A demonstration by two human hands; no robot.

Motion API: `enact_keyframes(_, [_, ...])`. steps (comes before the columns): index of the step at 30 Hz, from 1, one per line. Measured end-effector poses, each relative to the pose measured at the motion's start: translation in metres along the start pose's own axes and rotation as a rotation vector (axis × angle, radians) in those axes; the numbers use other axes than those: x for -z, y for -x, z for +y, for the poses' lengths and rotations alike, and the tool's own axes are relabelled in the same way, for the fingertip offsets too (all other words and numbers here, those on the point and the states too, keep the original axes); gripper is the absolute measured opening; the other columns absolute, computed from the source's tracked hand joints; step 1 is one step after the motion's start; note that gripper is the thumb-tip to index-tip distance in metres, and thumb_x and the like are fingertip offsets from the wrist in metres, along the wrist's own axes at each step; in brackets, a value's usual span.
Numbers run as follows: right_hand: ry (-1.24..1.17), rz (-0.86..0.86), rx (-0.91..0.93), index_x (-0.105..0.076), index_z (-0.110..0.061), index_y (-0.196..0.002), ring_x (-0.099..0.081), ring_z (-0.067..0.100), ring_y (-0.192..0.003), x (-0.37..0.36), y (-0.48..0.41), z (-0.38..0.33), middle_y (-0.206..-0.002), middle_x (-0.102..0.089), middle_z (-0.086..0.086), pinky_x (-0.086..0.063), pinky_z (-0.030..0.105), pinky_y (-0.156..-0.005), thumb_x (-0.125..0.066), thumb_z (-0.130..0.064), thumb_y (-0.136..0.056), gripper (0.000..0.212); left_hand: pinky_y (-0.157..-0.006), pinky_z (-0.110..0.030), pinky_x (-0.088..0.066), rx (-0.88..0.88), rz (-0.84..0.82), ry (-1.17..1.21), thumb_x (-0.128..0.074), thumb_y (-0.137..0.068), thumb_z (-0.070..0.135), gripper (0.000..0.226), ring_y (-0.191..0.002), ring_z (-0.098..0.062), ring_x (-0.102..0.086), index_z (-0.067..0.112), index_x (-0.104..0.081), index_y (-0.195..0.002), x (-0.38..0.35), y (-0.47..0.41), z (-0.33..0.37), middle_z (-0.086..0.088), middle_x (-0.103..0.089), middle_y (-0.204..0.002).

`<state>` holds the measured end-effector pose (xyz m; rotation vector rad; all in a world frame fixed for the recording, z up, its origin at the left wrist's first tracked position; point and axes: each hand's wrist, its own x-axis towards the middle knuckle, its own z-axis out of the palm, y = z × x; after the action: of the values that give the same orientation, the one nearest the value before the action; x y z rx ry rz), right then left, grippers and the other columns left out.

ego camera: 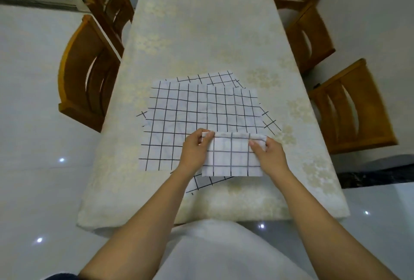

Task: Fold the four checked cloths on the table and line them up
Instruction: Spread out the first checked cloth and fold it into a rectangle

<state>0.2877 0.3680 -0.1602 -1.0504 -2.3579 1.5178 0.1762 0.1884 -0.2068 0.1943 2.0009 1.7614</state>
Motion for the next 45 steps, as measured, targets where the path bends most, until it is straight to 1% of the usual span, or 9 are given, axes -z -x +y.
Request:
enact_keyframes(6, [-0.092,0.095,0.031,-0.061,-0.025,-0.098,-0.062,0.014,-0.099,-0.013,0.034,-0.015,-0.092,-0.060,-0.020,-0.046,0.026,-0.084,-0.060,-0.029,-0.098,0.004,-0.094,-0.034,-0.056,0.134,-0.012,0.092,-0.064,-0.094,0.051,0.041,-0.107,-0.009,-0.066,0.027,-0.057,-0.126,0.013,0.047,0.018,0.008,-0.068,-0.116])
enact_keyframes(10, [-0.197,0.063,0.037,-0.061,-0.025,-0.091,-0.059,-0.003,-0.083,-0.019,0.076,-0.014,-0.086,-0.061,-0.021,-0.042,0.007,-0.066,-0.064,-0.032,-0.096,0.008,-0.074,-0.030,-0.059,0.036,0.057,0.011,-0.056,-0.102,0.039,0.013,-0.085,-0.004,-0.070,0.033,-0.067,-0.103,0.023,0.095,0.024,0.014,-0.073,-0.093])
enact_keyframes(13, [-0.235,0.002,0.023,-0.063,-0.024,-0.089,-0.062,0.000,-0.081,-0.042,0.107,0.002,-0.086,-0.066,-0.013,-0.044,0.016,-0.070,-0.065,-0.032,-0.095,0.010,-0.046,-0.030,-0.050,-0.023,0.123,-0.066,-0.051,-0.104,0.038,0.026,-0.060,-0.017,-0.065,0.018,-0.066,-0.096,0.042,0.137,0.018,0.002,-0.068,-0.072])
enact_keyframes(17, [-0.278,-0.029,0.024,-0.067,-0.018,-0.096,-0.066,0.014,-0.091,-0.098,0.155,0.013,-0.092,-0.070,-0.005,-0.050,0.027,-0.080,-0.058,-0.029,-0.099,0.014,-0.080,-0.031,-0.058,0.006,0.230,-0.229,-0.049,-0.103,0.045,0.028,-0.098,-0.009,-0.069,0.026,-0.068,-0.113,0.089,0.193,-0.004,0.007,-0.074,-0.104])
enact_keyframes(25, [-0.141,-0.055,0.205,-0.056,-0.020,-0.078,-0.053,0.001,-0.064,-0.127,0.200,-0.042,-0.069,-0.057,-0.009,-0.038,0.019,-0.057,-0.049,-0.034,-0.103,0.030,-0.085,-0.039,-0.057,-0.036,0.400,-0.289,-0.041,-0.102,0.057,0.032,-0.096,-0.008,-0.067,0.035,-0.064,-0.105,0.148,0.231,0.007,0.011,-0.070,-0.097])
enact_keyframes(28, [-0.038,-0.050,0.285,-0.043,-0.029,-0.071,-0.047,-0.003,-0.053,-0.142,0.215,-0.066,-0.060,-0.043,-0.011,-0.034,0.014,-0.050,-0.049,-0.033,-0.103,0.033,-0.074,-0.024,-0.053,-0.073,0.428,-0.284,-0.042,-0.104,0.051,0.027,-0.092,-0.008,-0.066,0.033,-0.062,-0.103,0.174,0.237,0.008,0.012,-0.068,-0.093])
enact_keyframes(34, [0.006,-0.209,0.401,-0.056,-0.020,-0.087,-0.056,-0.002,-0.069,-0.255,0.242,-0.134,-0.077,-0.058,-0.007,-0.041,0.011,-0.055,-0.048,-0.038,-0.103,0.025,-0.065,-0.011,-0.049,-0.087,0.591,-0.177,-0.045,-0.106,0.035,0.025,-0.088,-0.008,-0.066,0.021,-0.065,-0.106,0.303,0.262,-0.005,0.005,-0.069,-0.093])
enact_keyframes(41, [-0.059,-0.534,0.411,-0.063,-0.029,-0.103,-0.065,-0.007,-0.081,-0.421,0.295,-0.220,-0.091,-0.068,-0.014,-0.051,0.010,-0.067,-0.058,-0.036,-0.098,0.010,-0.078,-0.033,-0.057,0.005,0.798,0.020,-0.046,-0.106,0.037,0.025,-0.091,-0.011,-0.069,0.024,-0.067,-0.103,0.486,0.291,-0.028,0.005,-0.073,-0.098])
enact_keyframes(45, [-0.008,-0.581,0.476,-0.067,-0.022,-0.104,-0.067,-0.002,-0.083,-0.473,0.300,-0.252,-0.091,-0.069,-0.011,-0.051,0.009,-0.066,-0.058,-0.032,-0.099,0.014,-0.056,-0.031,-0.052,0.025,0.789,0.077,-0.050,-0.104,0.037,0.021,-0.088,-0.019,-0.071,0.024,-0.066,-0.106,0.548,0.296,-0.024,0.002,-0.072,-0.097])
